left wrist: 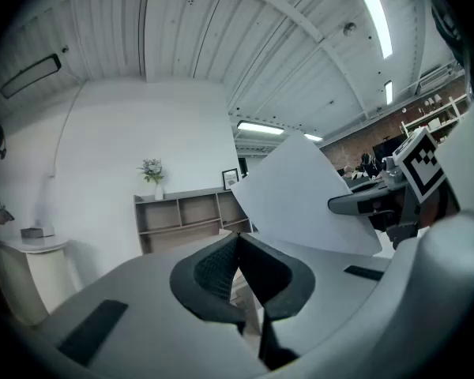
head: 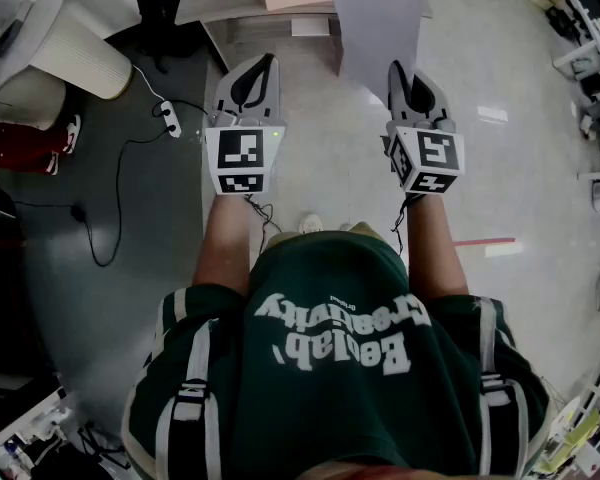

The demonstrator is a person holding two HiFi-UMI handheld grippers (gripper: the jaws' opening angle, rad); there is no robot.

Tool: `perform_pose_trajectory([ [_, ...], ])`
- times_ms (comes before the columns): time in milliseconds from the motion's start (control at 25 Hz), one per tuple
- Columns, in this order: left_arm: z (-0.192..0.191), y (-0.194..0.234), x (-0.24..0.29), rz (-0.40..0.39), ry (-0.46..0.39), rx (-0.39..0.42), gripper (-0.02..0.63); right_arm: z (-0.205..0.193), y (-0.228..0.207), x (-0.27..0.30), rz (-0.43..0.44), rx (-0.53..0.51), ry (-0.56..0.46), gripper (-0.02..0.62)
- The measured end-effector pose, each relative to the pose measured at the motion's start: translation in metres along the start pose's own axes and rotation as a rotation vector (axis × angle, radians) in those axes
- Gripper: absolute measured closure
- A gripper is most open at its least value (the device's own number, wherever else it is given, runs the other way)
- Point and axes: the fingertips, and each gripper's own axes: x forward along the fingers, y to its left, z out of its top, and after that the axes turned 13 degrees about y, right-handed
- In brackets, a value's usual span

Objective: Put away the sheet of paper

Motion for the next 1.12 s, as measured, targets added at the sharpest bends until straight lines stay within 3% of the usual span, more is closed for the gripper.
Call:
perform_pose_trajectory([
  [960,-0.007,0.003,-0.006,-0.038,-0.004,0.008,0.591,0.000,0.013,-0.007,-0.005,-0.016,-0.011,0.563],
  [1120,-0.013,0.005,-0.006,-0.030,0.004,0.000,0.591,-0.006,0.013,-0.007,0.036,0.014,-0.012,0.563],
])
